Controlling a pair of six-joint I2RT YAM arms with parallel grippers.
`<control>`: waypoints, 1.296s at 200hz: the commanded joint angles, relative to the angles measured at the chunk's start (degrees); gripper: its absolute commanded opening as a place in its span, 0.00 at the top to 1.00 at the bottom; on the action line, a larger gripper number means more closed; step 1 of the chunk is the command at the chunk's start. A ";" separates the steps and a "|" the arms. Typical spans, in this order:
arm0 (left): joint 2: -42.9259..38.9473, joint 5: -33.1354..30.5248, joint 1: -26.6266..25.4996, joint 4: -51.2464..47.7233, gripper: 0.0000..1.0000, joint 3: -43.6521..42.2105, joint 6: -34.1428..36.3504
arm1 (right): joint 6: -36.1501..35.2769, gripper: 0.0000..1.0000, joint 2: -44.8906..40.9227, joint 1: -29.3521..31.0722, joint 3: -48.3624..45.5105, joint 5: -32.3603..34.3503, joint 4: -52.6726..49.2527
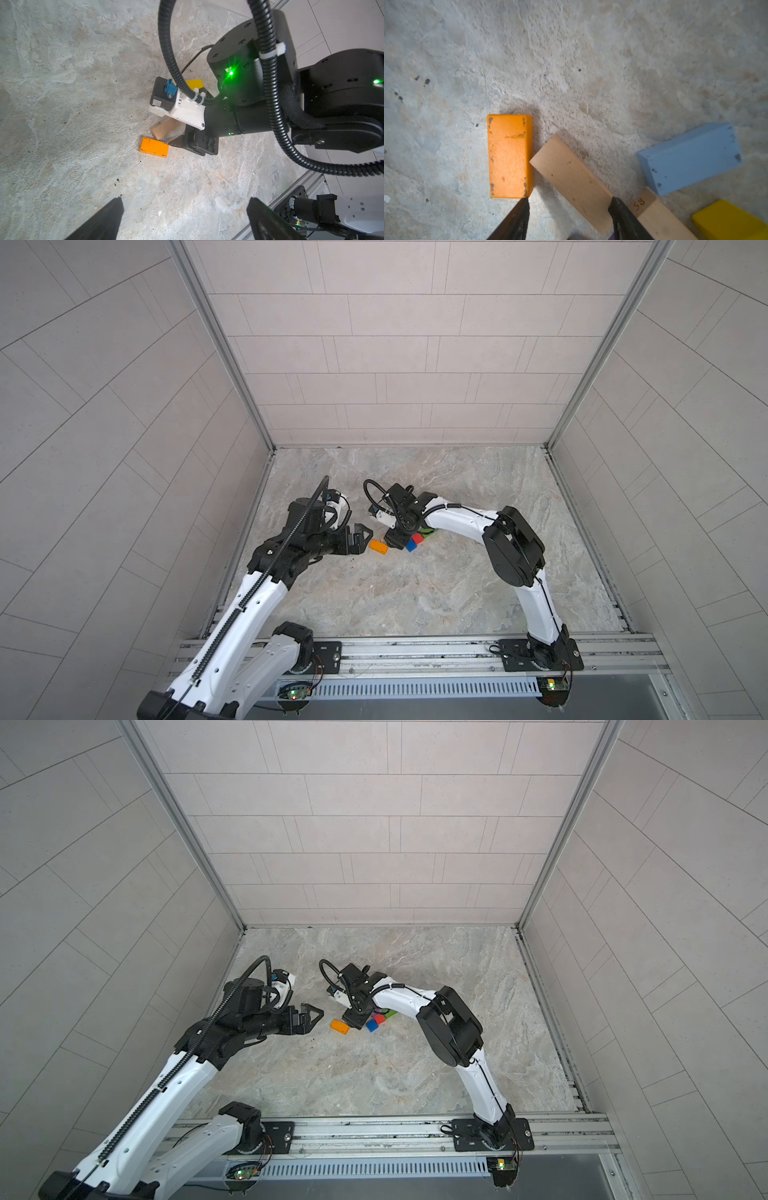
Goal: Build the wood block tower
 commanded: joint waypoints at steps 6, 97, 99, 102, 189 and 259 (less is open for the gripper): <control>-0.60 -0.53 0.32 -0.29 0.00 -0.43 0.86 | -1.17 0.38 1.83 -0.14 -0.12 0.78 -1.49; 0.01 -0.37 0.27 -0.28 0.00 -0.35 0.94 | -1.34 0.38 -1.69 -0.18 -0.23 1.68 -1.78; 0.03 -0.36 0.28 -0.29 0.00 -0.32 0.94 | -1.30 0.37 -1.69 -0.13 -0.11 1.78 -1.84; -0.01 -0.44 0.29 -0.29 0.00 -0.34 1.01 | -1.40 0.37 -1.64 -0.17 0.14 1.83 -1.95; 0.09 -0.88 0.29 -0.36 0.00 -0.21 1.21 | -2.43 0.34 1.66 -0.44 4.93 1.16 -3.38; -0.06 -1.07 0.32 -0.45 0.00 -0.29 1.29 | -2.54 0.38 3.65 -1.41 4.94 -0.99 -5.50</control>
